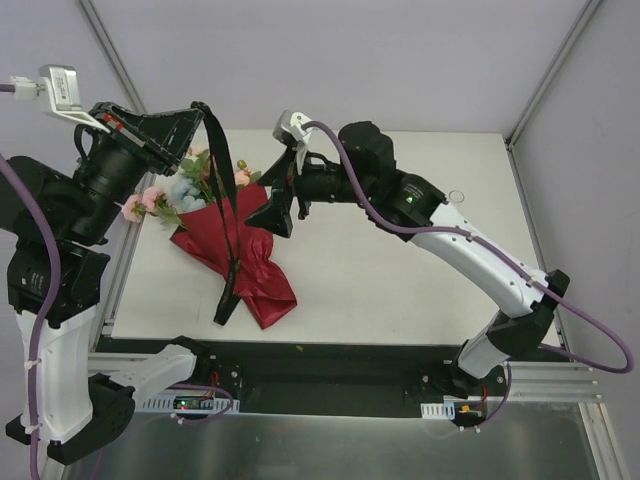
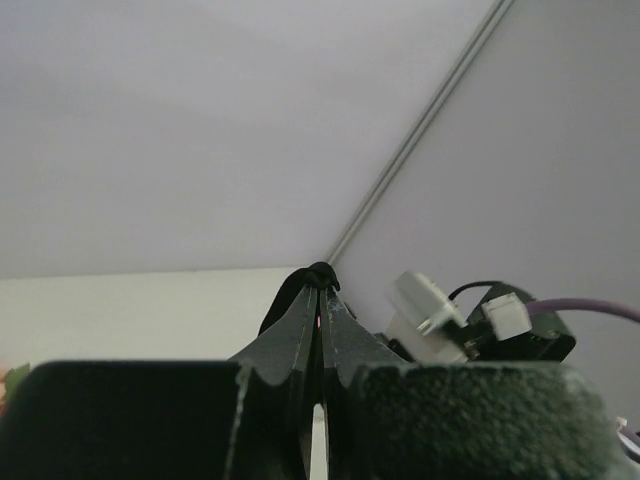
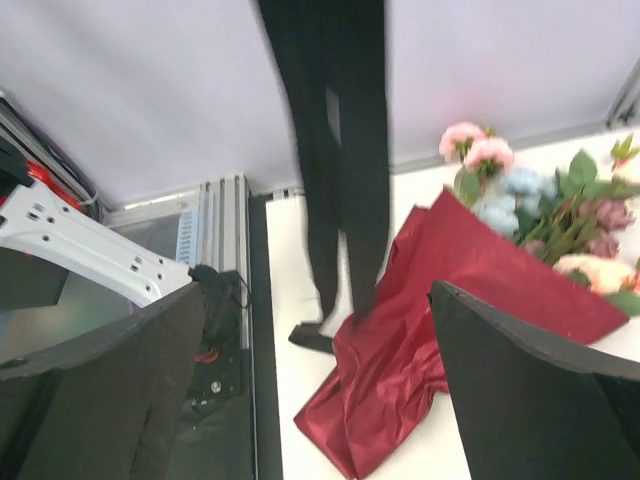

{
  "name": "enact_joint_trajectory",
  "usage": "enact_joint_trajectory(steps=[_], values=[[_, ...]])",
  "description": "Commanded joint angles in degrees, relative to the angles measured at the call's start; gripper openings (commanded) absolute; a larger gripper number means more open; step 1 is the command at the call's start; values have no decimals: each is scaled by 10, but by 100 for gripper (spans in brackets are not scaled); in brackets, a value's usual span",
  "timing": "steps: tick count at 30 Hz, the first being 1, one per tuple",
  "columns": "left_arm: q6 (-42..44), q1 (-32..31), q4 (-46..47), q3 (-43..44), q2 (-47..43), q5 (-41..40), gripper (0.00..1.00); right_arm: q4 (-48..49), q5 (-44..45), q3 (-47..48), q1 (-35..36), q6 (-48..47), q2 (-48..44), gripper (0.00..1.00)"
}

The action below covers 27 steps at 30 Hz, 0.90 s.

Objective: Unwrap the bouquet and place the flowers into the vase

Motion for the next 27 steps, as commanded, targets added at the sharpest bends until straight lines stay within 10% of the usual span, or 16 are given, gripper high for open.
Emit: enact_joint_trajectory(steps=[1,21,24,27], values=[[-50,-7,19,-34,-21,53,0,67,12,-9,20,-16,-18,96],[-102,-7,18,-106,-51,81,0,142,476,-49,139,12,17,84],[-97,-6,18,-110,-58,76,0,143,448,-43,139,-5,24,57],[-79,-7,18,-115,-68,53,0,146,442,-46,134,-18,18,9]])
